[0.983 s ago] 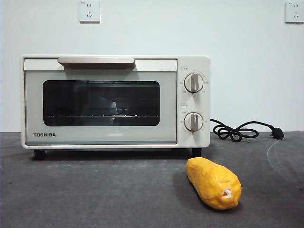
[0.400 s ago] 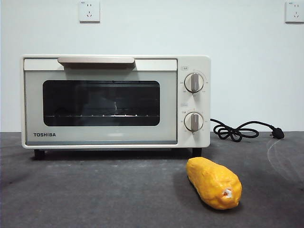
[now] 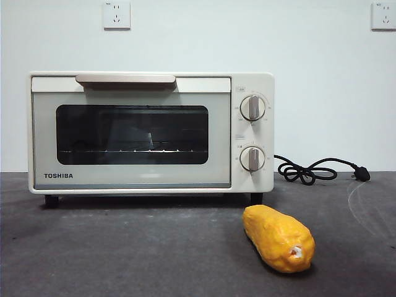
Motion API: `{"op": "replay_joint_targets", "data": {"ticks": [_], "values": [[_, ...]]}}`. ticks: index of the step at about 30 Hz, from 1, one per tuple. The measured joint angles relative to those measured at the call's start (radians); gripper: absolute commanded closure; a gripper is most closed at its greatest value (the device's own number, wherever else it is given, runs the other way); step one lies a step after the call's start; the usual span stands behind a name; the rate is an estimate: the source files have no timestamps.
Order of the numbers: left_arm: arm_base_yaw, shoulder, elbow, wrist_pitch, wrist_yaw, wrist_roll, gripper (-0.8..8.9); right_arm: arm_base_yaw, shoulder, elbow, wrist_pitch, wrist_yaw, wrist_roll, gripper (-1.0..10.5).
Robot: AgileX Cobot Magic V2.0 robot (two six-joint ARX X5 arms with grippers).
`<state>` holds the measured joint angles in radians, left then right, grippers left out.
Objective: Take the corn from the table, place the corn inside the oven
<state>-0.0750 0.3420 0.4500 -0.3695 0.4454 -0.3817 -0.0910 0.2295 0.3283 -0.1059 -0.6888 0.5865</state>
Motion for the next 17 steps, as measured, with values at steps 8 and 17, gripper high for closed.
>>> {"op": "replay_joint_targets", "data": {"ticks": [8,17], "values": [[-0.009,0.273,0.238,-0.151,0.126,0.099,8.19,0.012,0.245,0.290,-0.238,-0.185,-0.120,9.5],[-0.045,0.435,0.476,-0.302,0.134,0.208,8.19,0.179,0.445,0.545,-0.526,-0.089,-0.309,7.8]]}}
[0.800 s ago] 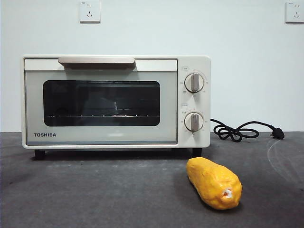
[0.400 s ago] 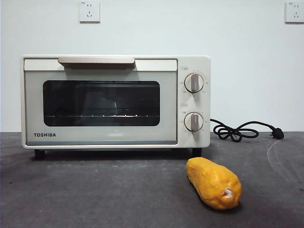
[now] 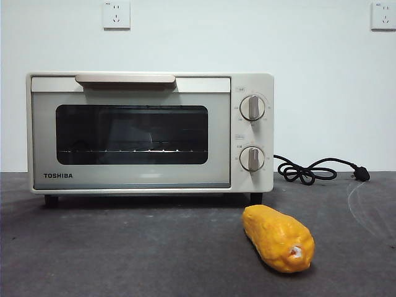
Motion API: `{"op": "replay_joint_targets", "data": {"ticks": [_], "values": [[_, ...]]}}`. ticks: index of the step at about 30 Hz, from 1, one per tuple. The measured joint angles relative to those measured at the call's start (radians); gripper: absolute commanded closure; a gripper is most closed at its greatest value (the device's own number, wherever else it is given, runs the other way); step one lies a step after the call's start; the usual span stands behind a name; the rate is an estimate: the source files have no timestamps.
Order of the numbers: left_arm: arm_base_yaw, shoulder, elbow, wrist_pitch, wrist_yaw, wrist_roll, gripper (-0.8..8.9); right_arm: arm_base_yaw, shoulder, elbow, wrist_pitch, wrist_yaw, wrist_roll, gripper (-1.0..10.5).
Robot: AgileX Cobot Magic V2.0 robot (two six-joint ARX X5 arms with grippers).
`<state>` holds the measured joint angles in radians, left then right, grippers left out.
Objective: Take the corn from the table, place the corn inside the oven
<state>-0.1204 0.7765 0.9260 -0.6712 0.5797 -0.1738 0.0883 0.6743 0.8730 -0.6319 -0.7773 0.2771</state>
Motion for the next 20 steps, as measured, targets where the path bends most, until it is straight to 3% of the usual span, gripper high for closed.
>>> {"op": "replay_joint_targets", "data": {"ticks": [7,10,15,20], "values": [[-0.027,0.043,0.090,-0.024,0.000,0.031,8.19,0.247,0.134,0.045,-0.051,0.247,-0.035,5.5],[-0.037,0.045,0.097,-0.024,0.000,0.033,8.19,0.373,0.203,0.045,-0.051,0.393,-0.026,4.5],[-0.045,0.047,0.097,-0.036,0.000,0.035,8.19,0.545,0.324,0.045,-0.049,0.606,-0.003,4.3],[-0.045,0.048,0.097,-0.048,-0.003,0.040,8.19,0.648,0.494,0.045,-0.022,0.720,0.021,4.3]]}}
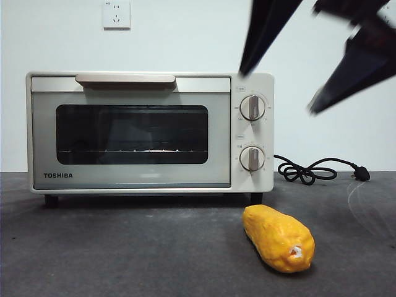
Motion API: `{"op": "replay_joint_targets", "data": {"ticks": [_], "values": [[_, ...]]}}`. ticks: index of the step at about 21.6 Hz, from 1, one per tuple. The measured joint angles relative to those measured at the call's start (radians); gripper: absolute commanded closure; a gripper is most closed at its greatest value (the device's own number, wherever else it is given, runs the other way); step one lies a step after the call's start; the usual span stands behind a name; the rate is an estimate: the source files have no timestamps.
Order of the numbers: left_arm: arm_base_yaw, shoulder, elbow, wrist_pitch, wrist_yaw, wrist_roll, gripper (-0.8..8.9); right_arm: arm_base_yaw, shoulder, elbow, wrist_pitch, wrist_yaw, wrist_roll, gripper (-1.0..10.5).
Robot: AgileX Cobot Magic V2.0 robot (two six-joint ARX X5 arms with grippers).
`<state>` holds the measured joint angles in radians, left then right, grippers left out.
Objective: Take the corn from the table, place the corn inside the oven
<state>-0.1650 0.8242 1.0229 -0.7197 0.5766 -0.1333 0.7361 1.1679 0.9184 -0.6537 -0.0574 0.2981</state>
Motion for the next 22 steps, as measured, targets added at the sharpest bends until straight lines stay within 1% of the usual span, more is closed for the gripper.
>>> {"op": "replay_joint_targets", "data": {"ticks": [7,10,15,16,19,20,22], "values": [[0.000,0.001,0.000,-0.001,-0.001,0.002,8.19,0.016,0.247,0.000,0.032,0.050,0.013,4.4],[0.000,0.001,0.000,-0.001,-0.001,0.002,8.19,0.016,0.317,0.001,0.074,0.050,0.018,4.4],[0.000,0.006,0.000,-0.001,-0.001,0.010,8.19,0.016,0.398,0.002,0.094,0.050,0.031,4.6],[0.000,0.010,0.000,-0.001,-0.001,0.010,8.19,0.016,0.410,0.002,0.093,0.050,0.032,5.4],[0.000,0.016,0.000,-0.002,-0.001,0.011,8.19,0.016,0.428,0.002,0.075,0.049,0.033,9.4],[0.000,0.016,0.000,-0.002,-0.001,0.013,8.19,0.016,0.428,0.002,0.074,0.049,0.032,9.6],[0.000,0.021,0.000,-0.001,-0.001,0.018,8.19,0.016,0.428,0.005,0.068,0.021,0.032,9.6]]}}
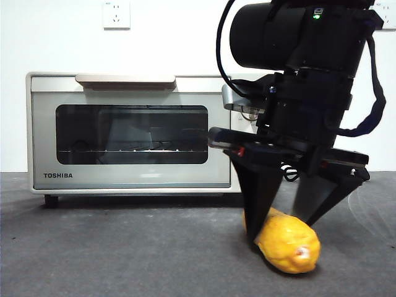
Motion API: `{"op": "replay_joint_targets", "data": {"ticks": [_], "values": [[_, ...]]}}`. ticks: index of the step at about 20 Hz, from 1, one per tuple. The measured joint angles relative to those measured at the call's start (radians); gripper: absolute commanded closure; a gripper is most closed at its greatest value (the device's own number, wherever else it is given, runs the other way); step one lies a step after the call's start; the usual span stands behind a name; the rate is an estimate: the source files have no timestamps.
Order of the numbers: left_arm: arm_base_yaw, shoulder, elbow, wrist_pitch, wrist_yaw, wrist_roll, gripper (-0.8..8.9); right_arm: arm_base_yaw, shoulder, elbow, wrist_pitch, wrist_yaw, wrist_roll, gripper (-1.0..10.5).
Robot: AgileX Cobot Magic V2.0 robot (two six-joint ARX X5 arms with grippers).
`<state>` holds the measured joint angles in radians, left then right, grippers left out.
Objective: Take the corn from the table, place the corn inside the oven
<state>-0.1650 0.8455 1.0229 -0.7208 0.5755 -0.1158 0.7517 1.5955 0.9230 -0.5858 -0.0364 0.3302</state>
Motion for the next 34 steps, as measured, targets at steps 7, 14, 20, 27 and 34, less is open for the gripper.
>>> {"op": "replay_joint_targets", "data": {"ticks": [7,14,20,27,34], "values": [[0.000,0.087,0.000,0.121,0.000,0.003,8.19,0.082,-0.038,0.174,-0.141,-0.050,-0.017,9.6],[0.000,0.211,0.000,0.320,0.000,-0.009,8.19,0.207,-0.172,0.369,-0.212,0.004,-0.032,9.6],[-0.002,0.288,0.000,0.362,0.000,-0.009,8.19,0.236,-0.311,0.430,-0.237,0.048,-0.032,9.6],[-0.064,0.376,0.000,0.420,-0.108,-0.009,8.19,0.235,-0.431,0.431,-0.238,0.055,-0.032,9.6],[-0.112,0.457,0.000,0.459,-0.190,-0.003,8.19,0.236,-0.473,0.431,-0.246,0.055,-0.032,9.6]]}}
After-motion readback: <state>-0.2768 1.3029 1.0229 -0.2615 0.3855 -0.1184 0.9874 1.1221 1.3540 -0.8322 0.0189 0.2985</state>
